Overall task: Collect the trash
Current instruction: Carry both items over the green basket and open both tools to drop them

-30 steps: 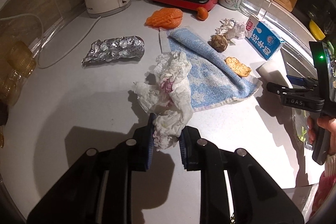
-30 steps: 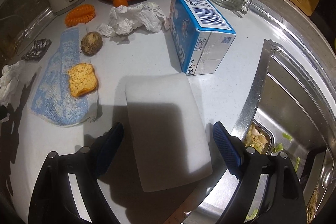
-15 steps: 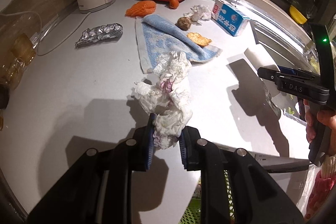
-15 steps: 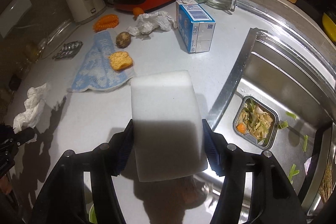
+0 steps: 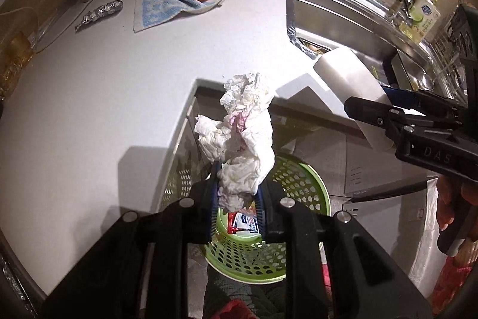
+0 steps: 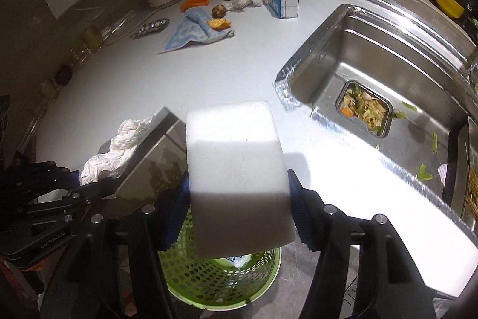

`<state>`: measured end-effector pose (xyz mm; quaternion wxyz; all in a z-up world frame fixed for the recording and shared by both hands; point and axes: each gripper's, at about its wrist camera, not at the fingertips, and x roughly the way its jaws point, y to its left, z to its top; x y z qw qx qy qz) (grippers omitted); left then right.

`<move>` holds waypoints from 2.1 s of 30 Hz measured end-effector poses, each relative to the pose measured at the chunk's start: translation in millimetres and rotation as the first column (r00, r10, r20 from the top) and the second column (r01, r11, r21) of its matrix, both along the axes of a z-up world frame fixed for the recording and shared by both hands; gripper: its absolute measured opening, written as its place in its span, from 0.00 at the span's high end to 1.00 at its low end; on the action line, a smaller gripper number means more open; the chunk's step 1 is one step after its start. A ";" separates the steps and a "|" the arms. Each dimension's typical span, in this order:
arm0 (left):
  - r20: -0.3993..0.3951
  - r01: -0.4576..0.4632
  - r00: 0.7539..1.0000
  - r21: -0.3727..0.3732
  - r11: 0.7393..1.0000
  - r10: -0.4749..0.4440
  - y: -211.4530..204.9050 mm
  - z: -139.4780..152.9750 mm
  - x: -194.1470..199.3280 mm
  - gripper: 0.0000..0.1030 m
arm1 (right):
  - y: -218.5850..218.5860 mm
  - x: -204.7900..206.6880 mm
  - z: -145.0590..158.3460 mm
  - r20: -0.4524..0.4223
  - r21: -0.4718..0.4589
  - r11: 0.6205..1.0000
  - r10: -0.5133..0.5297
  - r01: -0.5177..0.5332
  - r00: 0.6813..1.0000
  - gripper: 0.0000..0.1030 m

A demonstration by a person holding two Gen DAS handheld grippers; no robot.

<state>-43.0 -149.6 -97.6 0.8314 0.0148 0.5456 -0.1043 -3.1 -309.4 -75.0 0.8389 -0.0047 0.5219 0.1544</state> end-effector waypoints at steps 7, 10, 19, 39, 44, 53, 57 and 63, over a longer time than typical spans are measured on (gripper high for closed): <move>-0.026 -0.013 1.000 0.019 1.000 0.013 -23.2 -15.4 -41.7 0.80 | -9.6 -45.5 -5.5 -0.021 0.001 1.000 0.031 -0.031 0.999 0.40; -0.039 -0.010 0.999 0.028 1.000 0.011 -31.8 -22.9 -56.4 0.80 | -12.7 -58.9 -6.8 -0.025 -0.001 0.999 0.040 -0.040 0.999 0.40; -0.072 -0.002 0.997 0.044 0.999 0.005 -48.5 -41.1 -77.5 0.80 | -18.3 -83.7 -15.4 -0.047 -0.010 0.998 0.061 -0.062 0.997 0.40; -0.082 -0.071 0.994 0.083 0.994 0.078 -48.6 -47.0 -83.9 0.21 | -21.4 -81.2 -16.2 -0.051 -0.018 0.995 0.097 -0.098 0.994 0.38; -0.025 -0.117 0.992 0.103 0.988 0.120 -35.3 -28.2 -82.2 0.14 | -13.5 -80.8 -14.0 -0.048 -0.022 0.991 0.134 -0.136 0.990 0.38; 0.007 -0.167 0.986 0.137 0.976 0.167 -16.0 -14.5 -81.6 0.12 | 2.8 -78.9 -17.8 -0.073 -0.014 0.984 0.178 -0.179 0.981 0.21; 0.018 -0.175 0.985 0.135 0.975 0.174 -12.1 -10.1 -82.0 0.12 | 1.2 -72.8 -6.6 -0.045 -0.007 0.987 0.161 -0.161 0.986 0.18; 0.035 -0.175 0.985 0.129 0.976 0.172 -6.6 -1.5 -73.1 0.12 | -3.2 -58.9 8.9 -0.008 0.004 0.993 0.118 -0.118 0.993 0.16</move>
